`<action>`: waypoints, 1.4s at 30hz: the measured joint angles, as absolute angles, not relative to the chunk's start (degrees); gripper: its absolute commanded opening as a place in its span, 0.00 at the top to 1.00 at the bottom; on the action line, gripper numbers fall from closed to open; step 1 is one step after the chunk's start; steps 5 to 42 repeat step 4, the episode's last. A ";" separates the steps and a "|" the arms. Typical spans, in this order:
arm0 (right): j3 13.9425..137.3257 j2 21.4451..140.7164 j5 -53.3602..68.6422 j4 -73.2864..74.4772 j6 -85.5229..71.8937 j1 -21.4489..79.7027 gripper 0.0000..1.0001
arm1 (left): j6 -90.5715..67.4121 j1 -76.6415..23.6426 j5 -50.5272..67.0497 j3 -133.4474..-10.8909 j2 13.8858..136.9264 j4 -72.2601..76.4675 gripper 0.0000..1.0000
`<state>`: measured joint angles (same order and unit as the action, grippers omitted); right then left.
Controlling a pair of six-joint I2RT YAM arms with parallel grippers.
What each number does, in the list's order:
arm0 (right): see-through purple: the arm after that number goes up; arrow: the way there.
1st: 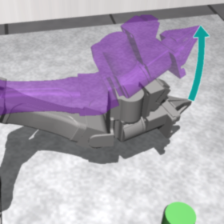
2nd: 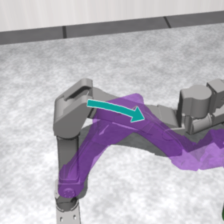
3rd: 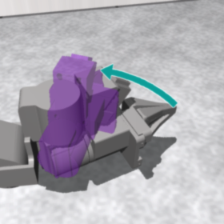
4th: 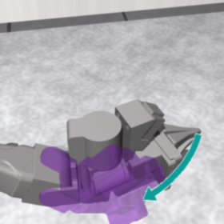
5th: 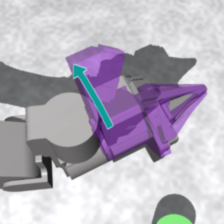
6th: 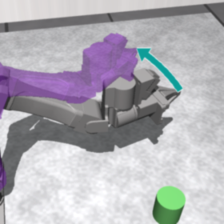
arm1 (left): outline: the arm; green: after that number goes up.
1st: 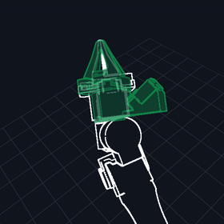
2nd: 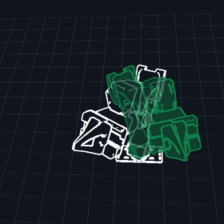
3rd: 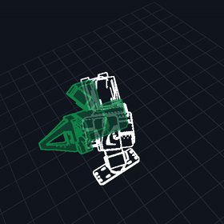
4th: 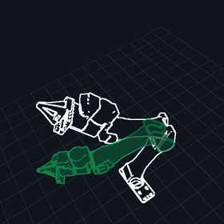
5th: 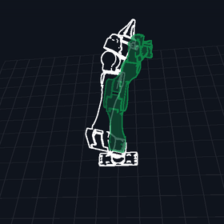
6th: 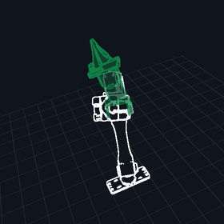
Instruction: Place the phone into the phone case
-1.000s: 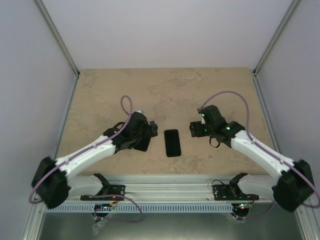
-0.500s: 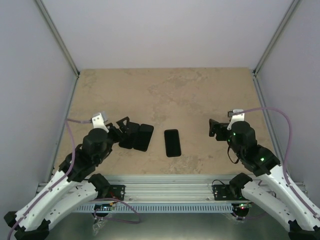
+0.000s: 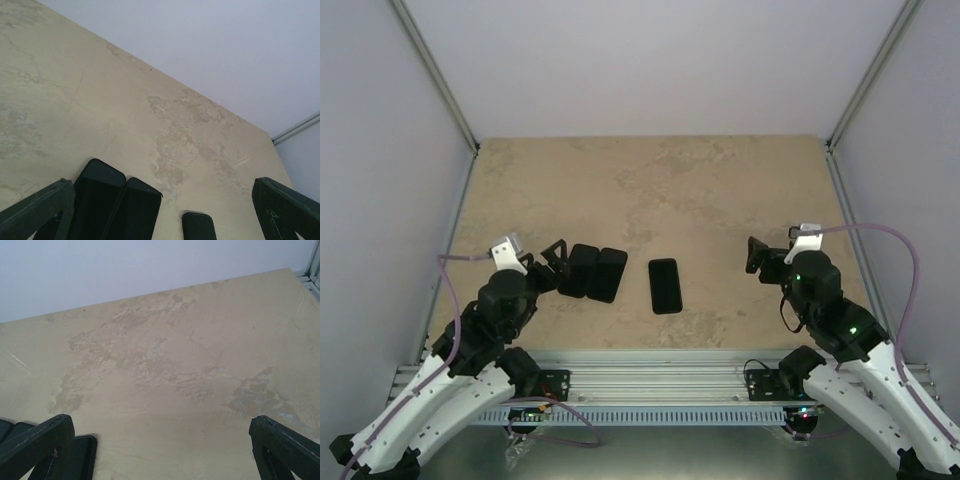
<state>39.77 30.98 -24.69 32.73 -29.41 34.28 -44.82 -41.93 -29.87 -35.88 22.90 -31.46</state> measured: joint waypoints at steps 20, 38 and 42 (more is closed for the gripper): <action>39.77 30.65 -25.02 32.82 -29.91 34.28 0.02 | -44.82 -41.93 -29.93 -35.88 23.75 -31.55 0.01; 39.77 30.65 -25.02 32.82 -29.91 34.28 0.02 | -44.82 -41.93 -29.93 -35.88 23.75 -31.55 0.01; 39.77 30.65 -25.02 32.82 -29.91 34.28 0.02 | -44.82 -41.93 -29.93 -35.88 23.75 -31.55 0.01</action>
